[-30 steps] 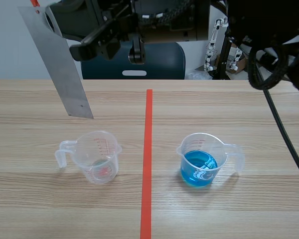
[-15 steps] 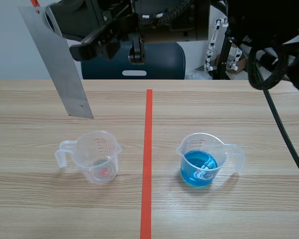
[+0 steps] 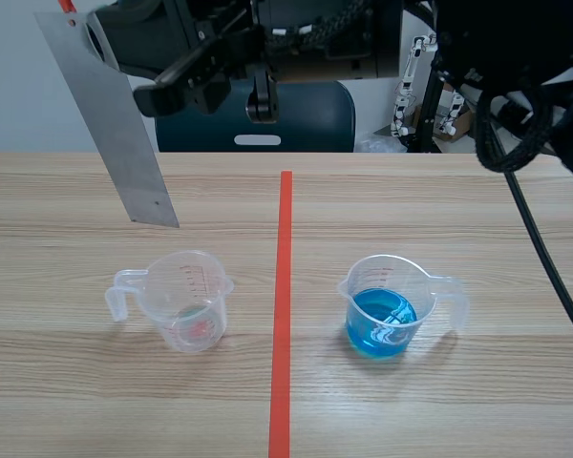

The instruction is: Do the redox reaction experiment. move the plate over the blue solution

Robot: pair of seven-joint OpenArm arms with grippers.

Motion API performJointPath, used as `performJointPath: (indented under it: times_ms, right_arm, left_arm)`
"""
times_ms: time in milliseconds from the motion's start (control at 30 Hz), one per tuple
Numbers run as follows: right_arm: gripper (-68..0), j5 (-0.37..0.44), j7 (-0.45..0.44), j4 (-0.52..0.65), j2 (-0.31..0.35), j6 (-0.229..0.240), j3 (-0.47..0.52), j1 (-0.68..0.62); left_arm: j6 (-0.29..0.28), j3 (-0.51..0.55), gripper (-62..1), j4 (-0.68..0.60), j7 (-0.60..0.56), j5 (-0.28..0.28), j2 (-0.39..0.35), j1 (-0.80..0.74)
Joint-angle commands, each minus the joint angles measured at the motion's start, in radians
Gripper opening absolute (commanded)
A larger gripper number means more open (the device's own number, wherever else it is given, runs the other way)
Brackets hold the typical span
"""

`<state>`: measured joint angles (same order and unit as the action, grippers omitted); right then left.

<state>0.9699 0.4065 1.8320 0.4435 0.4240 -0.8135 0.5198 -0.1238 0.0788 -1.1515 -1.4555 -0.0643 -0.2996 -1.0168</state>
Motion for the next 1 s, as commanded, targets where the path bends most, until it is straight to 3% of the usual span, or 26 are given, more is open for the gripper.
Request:
performJointPath:
  times_ms: [0, 167, 467, 867, 967]
  right_arm:
    - [-66.9, 0.011, -0.013, 0.019, 0.000, -0.003, -0.002, 0.012]
    - [-66.9, 0.059, -0.011, 0.019, 0.017, 0.053, 0.021, -0.008]
    - [-66.9, 0.094, -0.034, 0.019, 0.128, 0.076, 0.080, -0.026]
    - [-66.9, 0.114, -0.142, 0.019, 0.332, 0.238, 0.215, -0.169]
    - [-66.9, 0.116, -0.178, 0.019, 0.383, 0.263, 0.248, -0.206]
  left_arm:
    - [0.002, 0.000, 1.4, -0.014, -0.018, -0.001, -0.003, -0.008]
    - [0.002, 0.000, 1.4, -0.014, -0.018, -0.001, -0.003, -0.008]
    - [0.002, 0.000, 1.4, -0.013, -0.013, -0.001, -0.003, -0.008]
    - [-0.003, 0.000, 1.4, -0.014, -0.023, -0.001, -0.004, -0.007]
    - [-0.060, -0.002, 1.4, -0.015, -0.048, -0.001, -0.020, -0.005]
